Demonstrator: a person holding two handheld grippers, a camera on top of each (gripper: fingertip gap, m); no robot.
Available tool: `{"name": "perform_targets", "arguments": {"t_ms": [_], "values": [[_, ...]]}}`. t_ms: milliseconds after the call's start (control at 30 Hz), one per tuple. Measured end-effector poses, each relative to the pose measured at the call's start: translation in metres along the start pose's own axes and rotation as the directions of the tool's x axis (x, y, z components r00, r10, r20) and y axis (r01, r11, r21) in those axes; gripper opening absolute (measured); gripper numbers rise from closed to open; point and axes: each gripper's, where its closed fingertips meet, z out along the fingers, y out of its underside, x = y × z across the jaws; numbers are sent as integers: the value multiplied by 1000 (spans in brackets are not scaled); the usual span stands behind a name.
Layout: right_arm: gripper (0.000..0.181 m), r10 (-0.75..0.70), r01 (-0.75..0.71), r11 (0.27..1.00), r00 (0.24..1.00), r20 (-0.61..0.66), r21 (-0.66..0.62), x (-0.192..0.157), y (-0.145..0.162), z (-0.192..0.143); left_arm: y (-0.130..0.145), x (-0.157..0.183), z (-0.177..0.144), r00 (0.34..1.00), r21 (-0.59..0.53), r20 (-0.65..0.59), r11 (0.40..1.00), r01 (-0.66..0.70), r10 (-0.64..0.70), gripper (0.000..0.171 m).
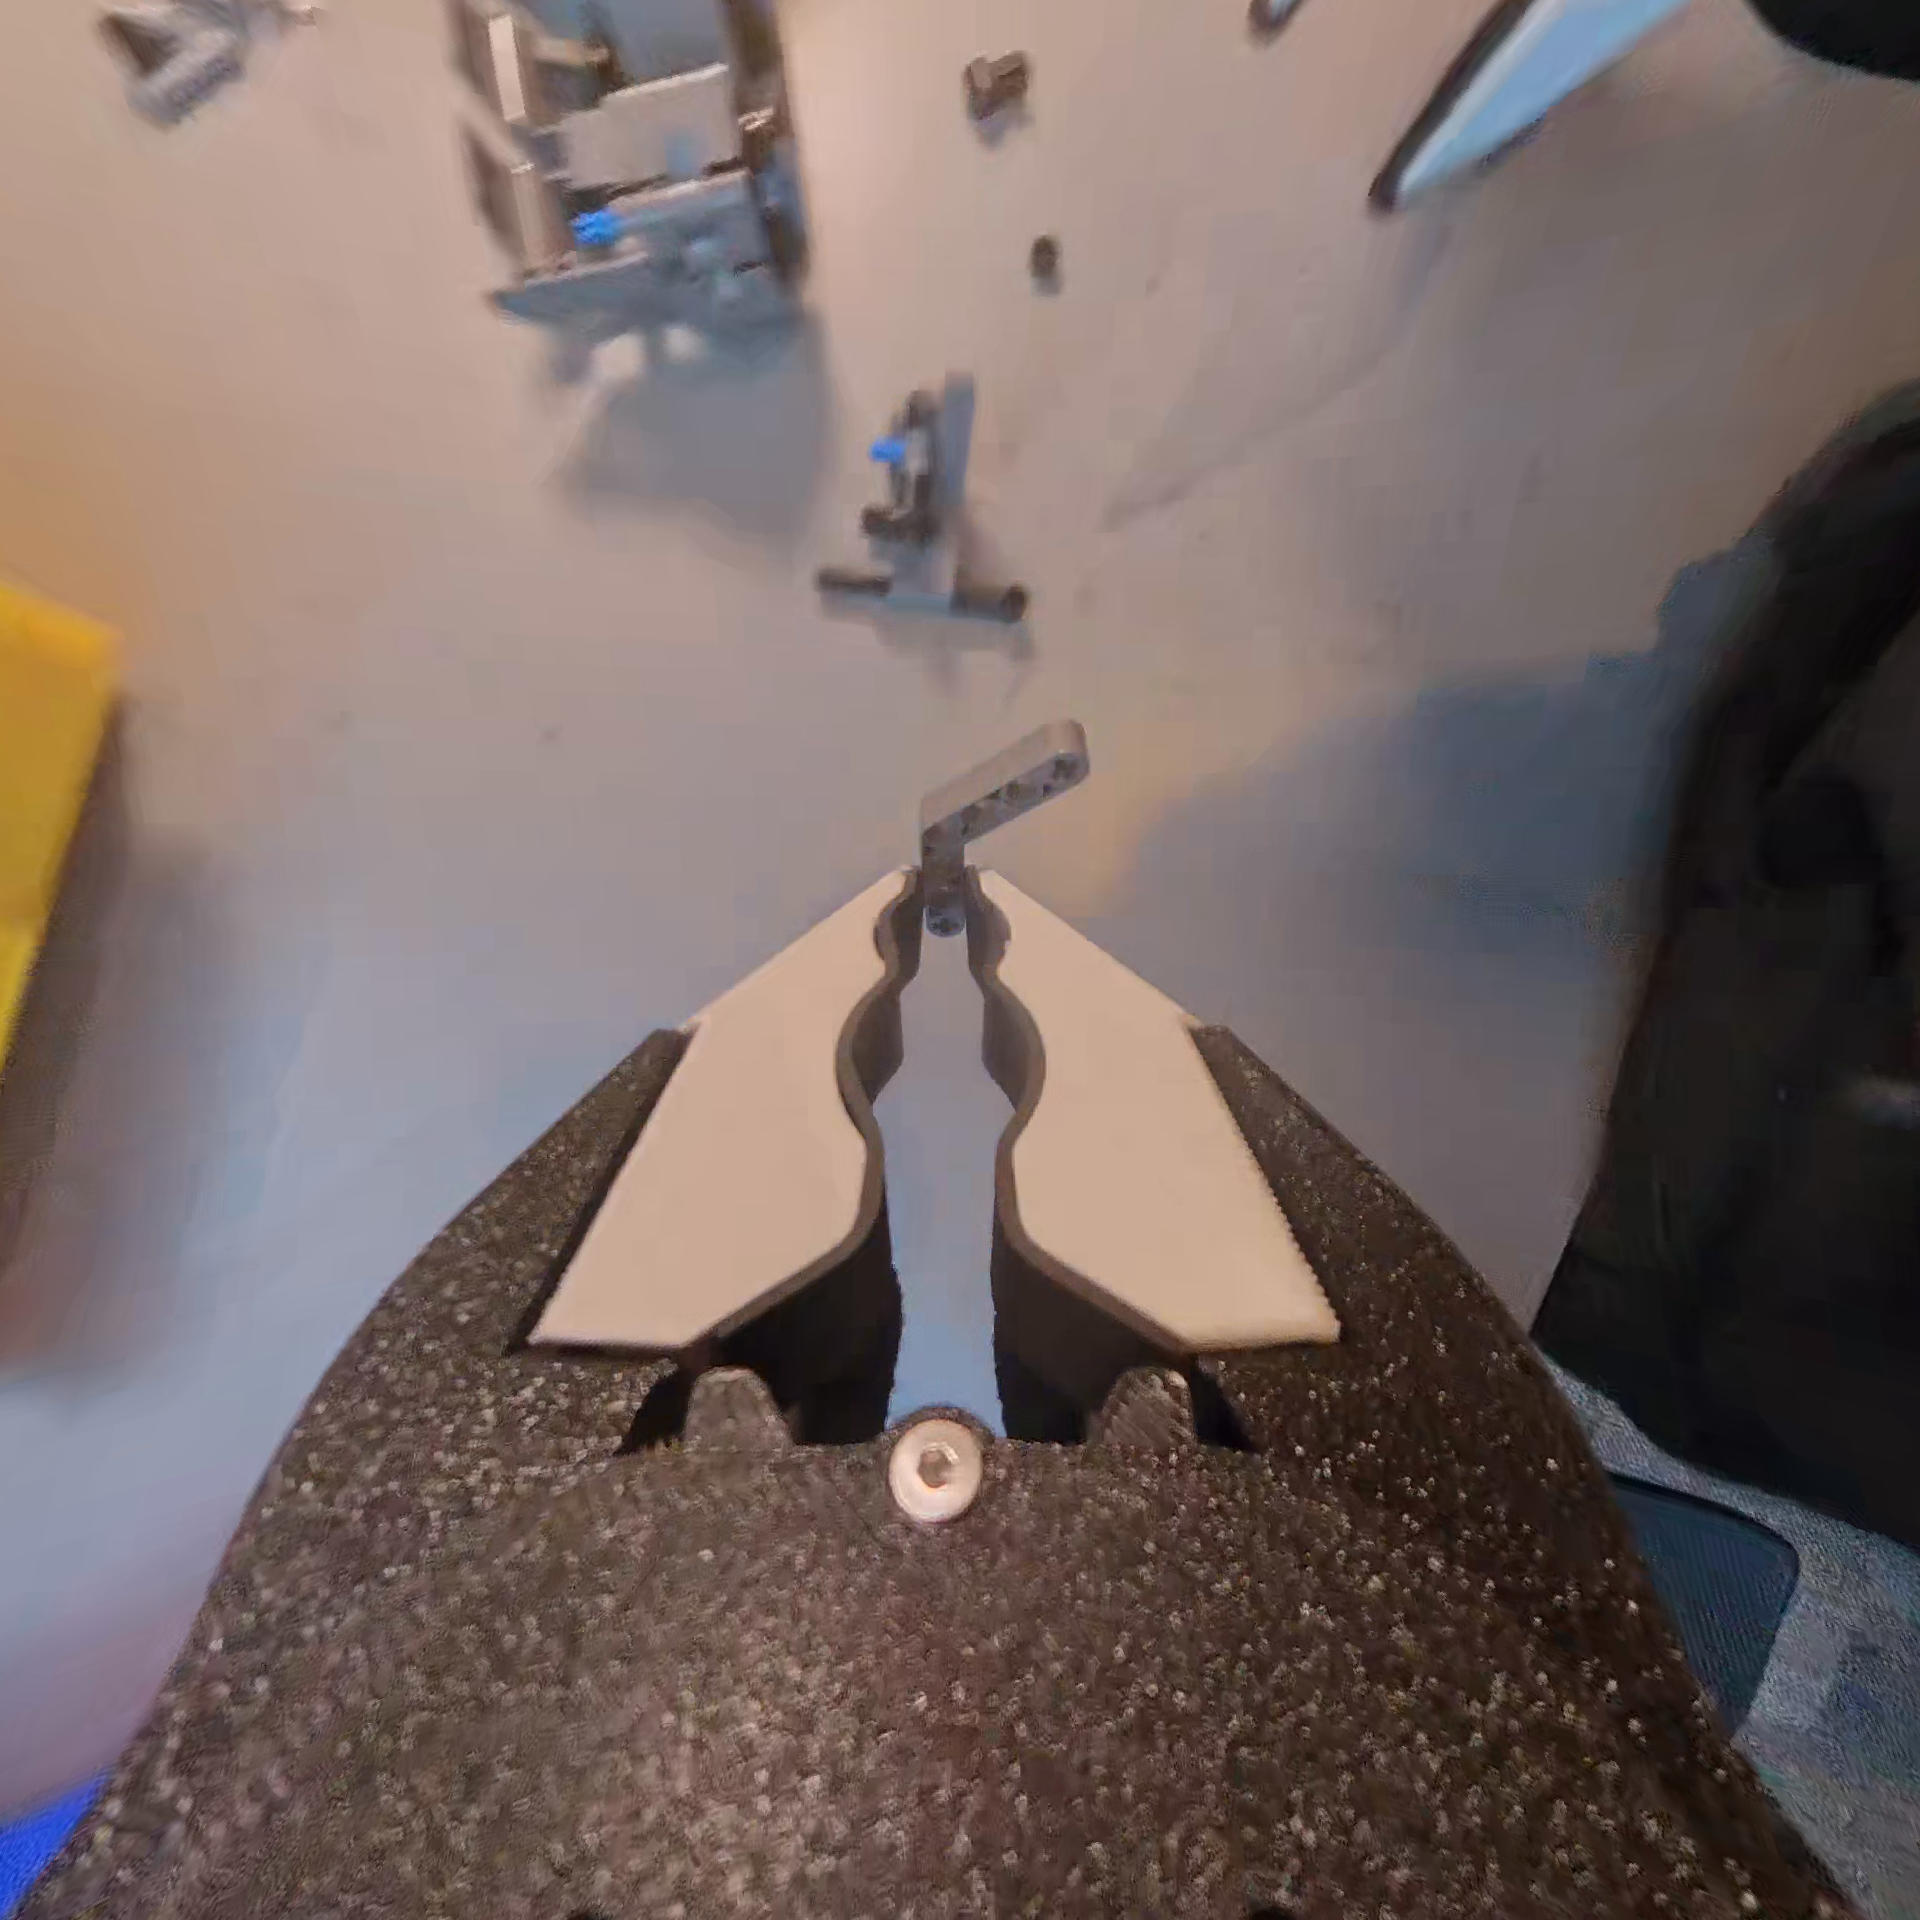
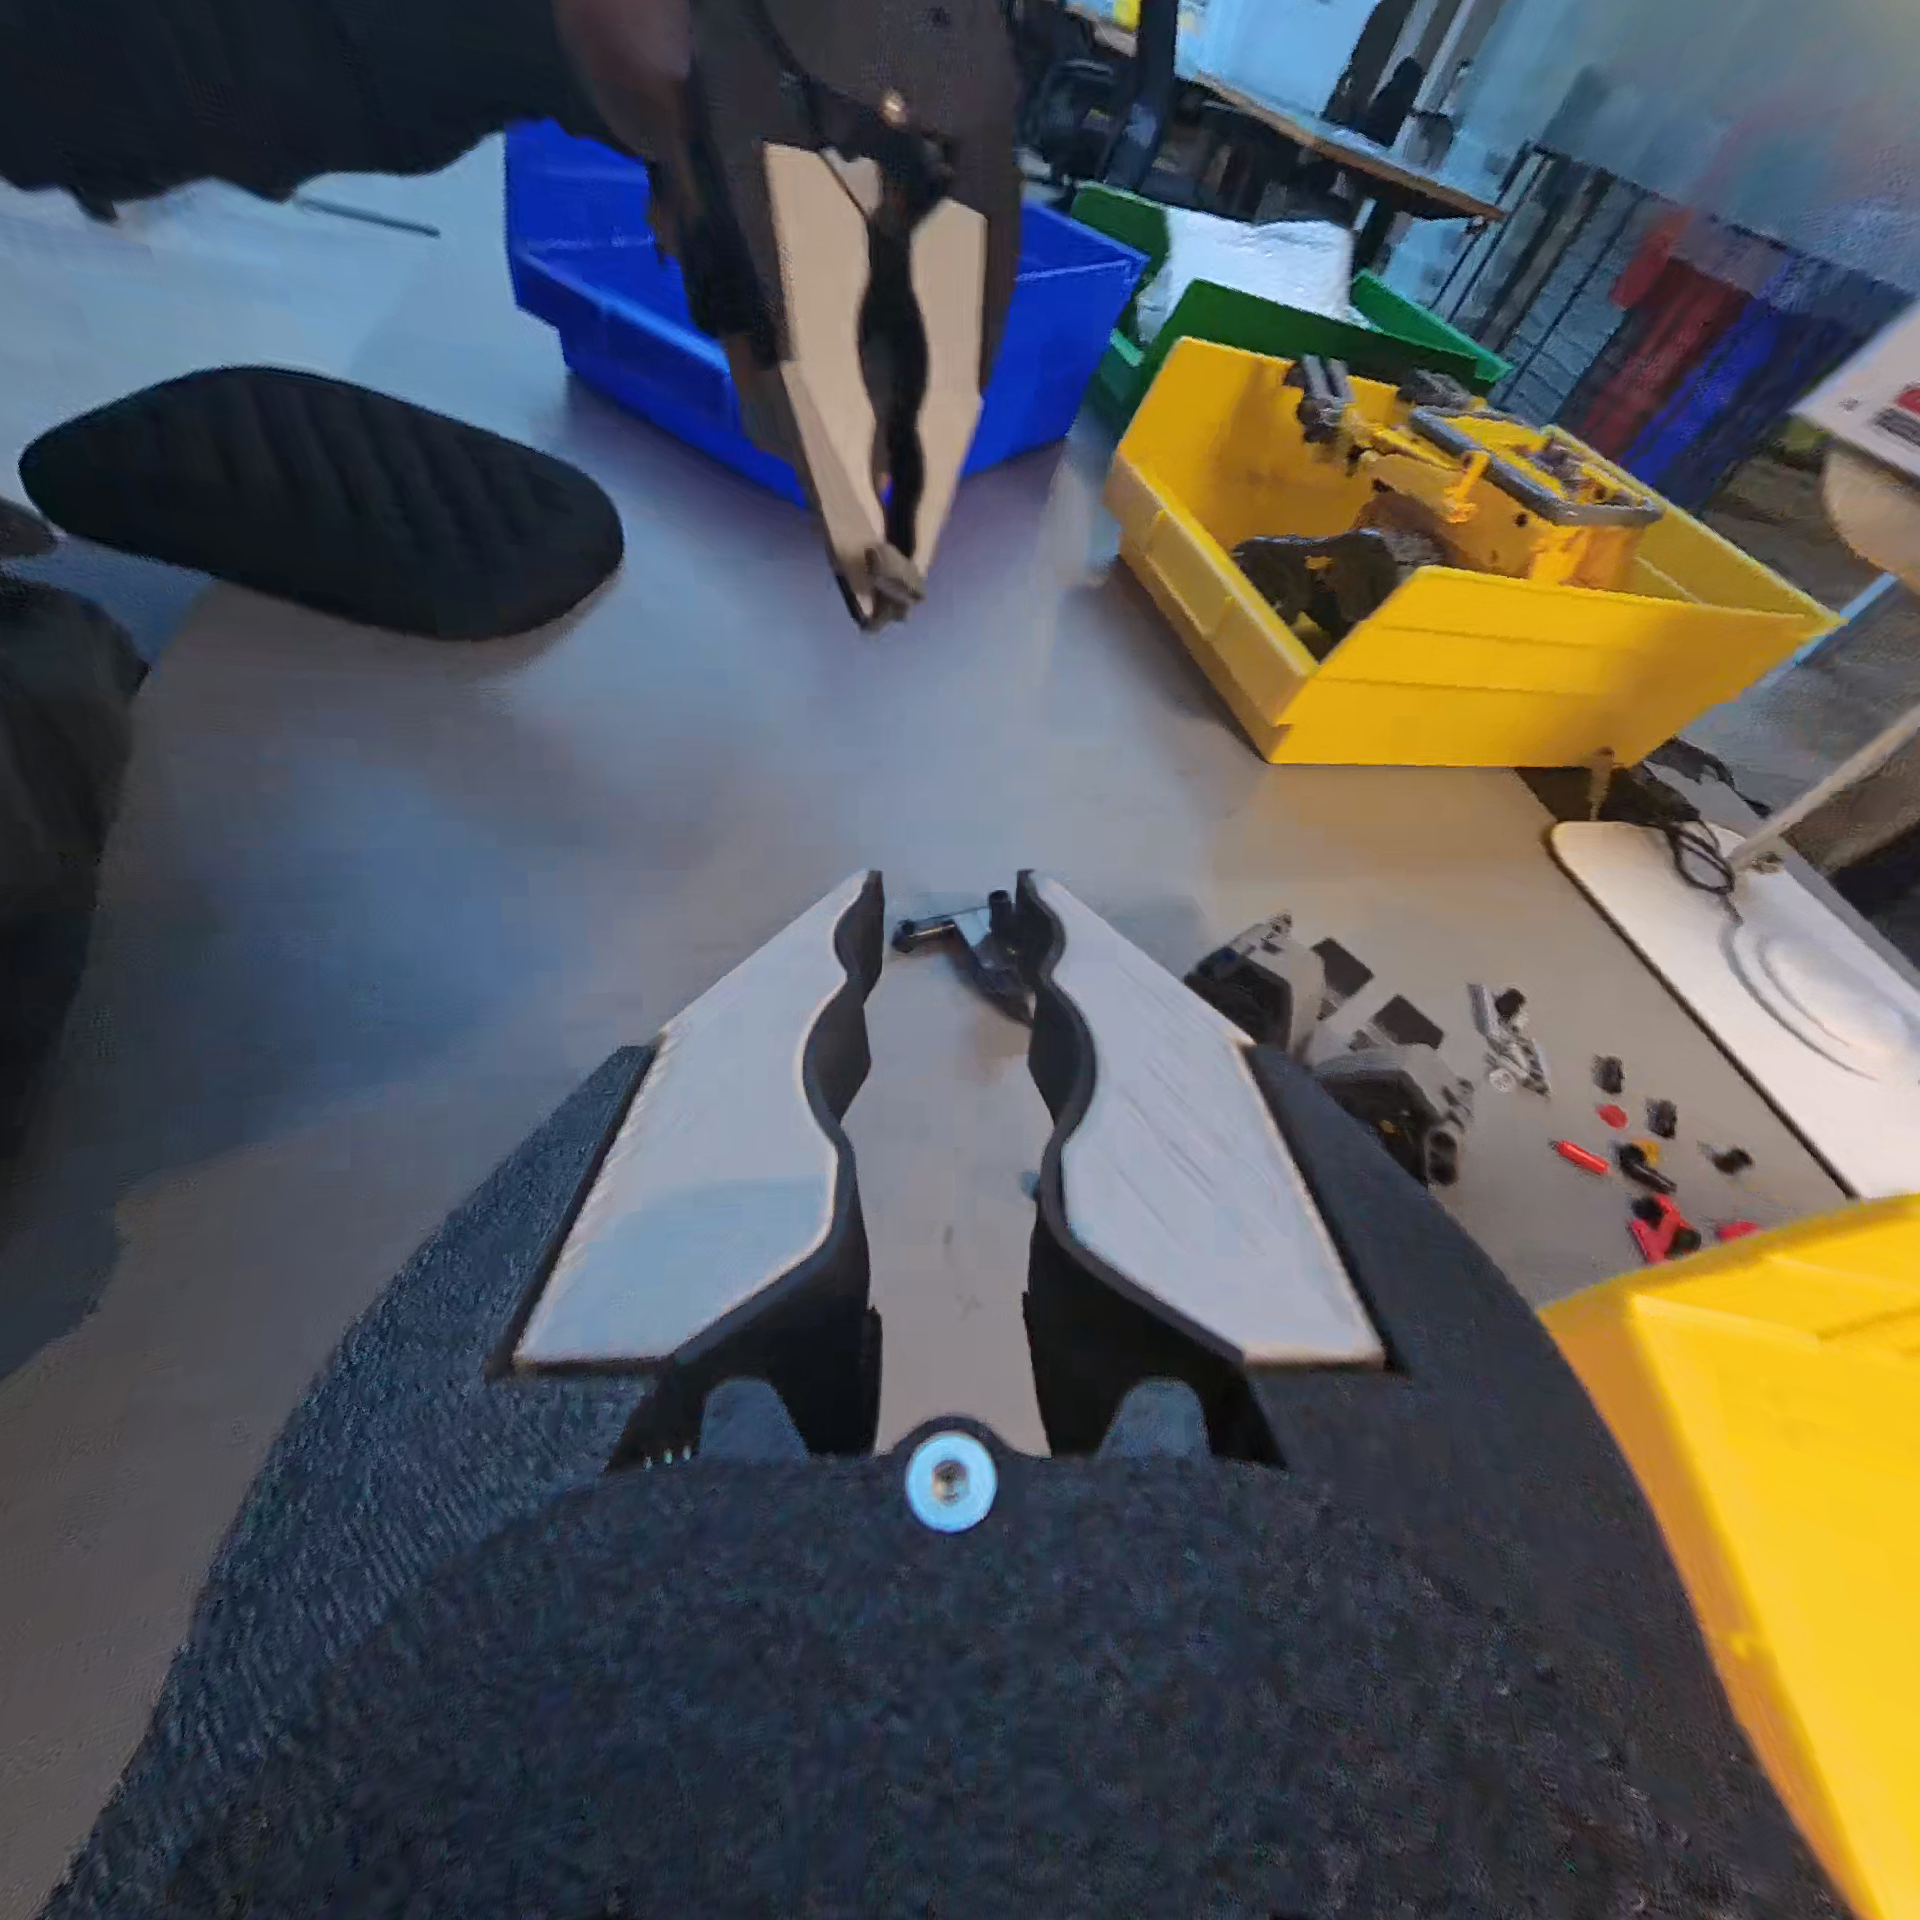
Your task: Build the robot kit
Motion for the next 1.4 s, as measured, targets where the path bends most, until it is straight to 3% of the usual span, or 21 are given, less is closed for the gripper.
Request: {"name": "perform_targets", "arguments": {"t_ms": [167, 333, 433, 533, 600, 767, 933, 1400], "values": [[24, -135, 129, 984, 990, -39, -124, -14, 16, 21, -45, 31, 61, 990, 17, -103, 995, -94, 95, 7], [7, -213, 201, 968, 975, -68, -150, -11, 21, 19, -63, 40, 71, 987, 67, -118, 993, -101, 109, 7], [6, -187, 181, 972, 982, -30, -149, -11, 24, 17, -62, 45, 69, 983, 109, -140, 989, -102, 116, 8], [6, -46, 63, 983, 994, 101, -171, -16, 38, 9, -61, 46, 62, 979, 178, -136, 976, -129, 154, 15], [6, 14, 9, 973, 995, 100, -231, -7, 56, 3, -61, 32, 56, 989, 232, -71, 966, -113, 132, 28], [6, 43, -4, 933, 994, 102, -360, 4, 82, 1, -56, -16, 42, 1000, 380, 8, 925, 18, -23, 44], [16, 10, 20, 913, 997, 72, -408, 13, 93, 3, -40, -27, 52, 997, 394, -20, 916, 82, -80, 46], [17, 30, 3, 918, 996, 79, -397, 13, 96, -7, -41, -10, 70, 997, 353, 46, 932, -76, 64, 42]]}}
